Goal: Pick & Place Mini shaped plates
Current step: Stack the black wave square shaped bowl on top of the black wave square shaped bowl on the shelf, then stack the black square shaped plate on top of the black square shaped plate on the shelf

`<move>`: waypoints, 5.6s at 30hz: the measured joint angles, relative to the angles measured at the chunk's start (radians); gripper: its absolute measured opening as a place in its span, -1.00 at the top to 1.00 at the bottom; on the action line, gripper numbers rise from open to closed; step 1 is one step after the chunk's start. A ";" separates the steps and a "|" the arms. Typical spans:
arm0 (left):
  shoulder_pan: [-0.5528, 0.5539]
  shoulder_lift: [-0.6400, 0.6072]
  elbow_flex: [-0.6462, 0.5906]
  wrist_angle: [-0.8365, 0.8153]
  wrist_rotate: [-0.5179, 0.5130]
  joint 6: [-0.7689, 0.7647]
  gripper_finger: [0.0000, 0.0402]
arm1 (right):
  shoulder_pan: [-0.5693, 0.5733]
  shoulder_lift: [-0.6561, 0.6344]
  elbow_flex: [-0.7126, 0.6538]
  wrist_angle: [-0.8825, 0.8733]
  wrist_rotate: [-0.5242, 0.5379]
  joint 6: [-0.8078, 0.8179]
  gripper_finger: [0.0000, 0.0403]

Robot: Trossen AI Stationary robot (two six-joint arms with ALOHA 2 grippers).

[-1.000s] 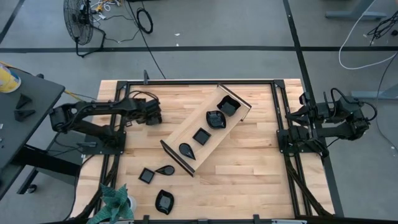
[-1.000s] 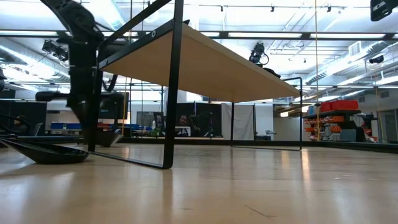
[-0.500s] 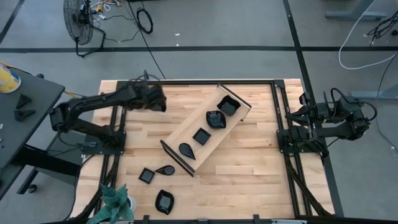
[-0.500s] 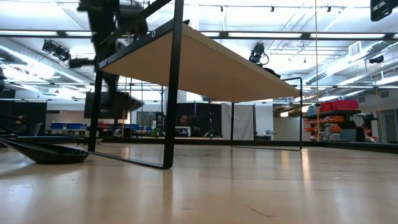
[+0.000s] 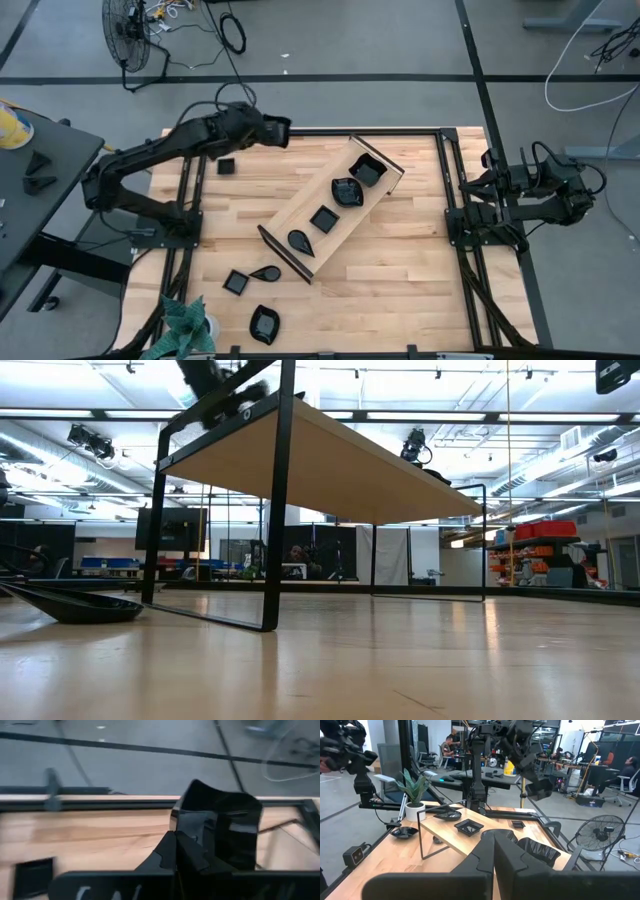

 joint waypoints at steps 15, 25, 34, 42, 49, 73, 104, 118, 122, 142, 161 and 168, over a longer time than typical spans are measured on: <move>-0.022 0.212 0.265 0.138 0.223 0.276 0.99 | 0.000 0.000 0.000 0.000 0.000 0.000 0.95; -0.043 0.335 0.342 0.330 0.470 0.284 0.99 | 0.000 0.000 0.000 0.000 0.000 0.000 0.95; -0.063 0.414 0.342 0.466 0.666 0.253 0.99 | 0.000 0.000 0.000 0.000 0.000 0.000 0.95; -0.065 0.483 0.342 0.503 0.775 0.219 0.99 | 0.000 0.000 0.000 0.000 0.000 0.000 0.95; -0.064 0.552 0.342 0.582 0.802 0.167 0.99 | 0.000 0.000 0.000 0.000 0.000 0.000 0.95; -0.067 0.611 0.342 0.582 0.778 0.114 0.54 | 0.000 0.000 0.000 0.000 0.000 0.000 0.95; 0.026 0.472 0.342 0.167 0.603 0.413 0.02 | 0.000 0.000 0.000 0.000 0.000 0.000 0.95; 0.033 0.473 0.263 0.036 0.537 0.482 0.02 | 0.000 0.000 0.000 0.000 0.000 0.000 0.95; 0.033 0.474 0.210 0.034 0.539 0.460 0.02 | 0.000 0.000 0.000 0.000 0.000 0.000 0.95; 0.042 0.334 -0.110 0.044 0.503 0.358 0.02 | 0.000 0.000 0.000 0.000 0.000 0.000 0.95; 0.044 0.159 -0.431 0.000 0.384 0.530 0.02 | 0.000 0.000 0.000 -0.001 0.000 0.000 0.95; 0.081 0.159 -0.487 -0.025 0.334 0.719 0.02 | 0.000 0.000 0.000 0.000 0.000 0.000 0.95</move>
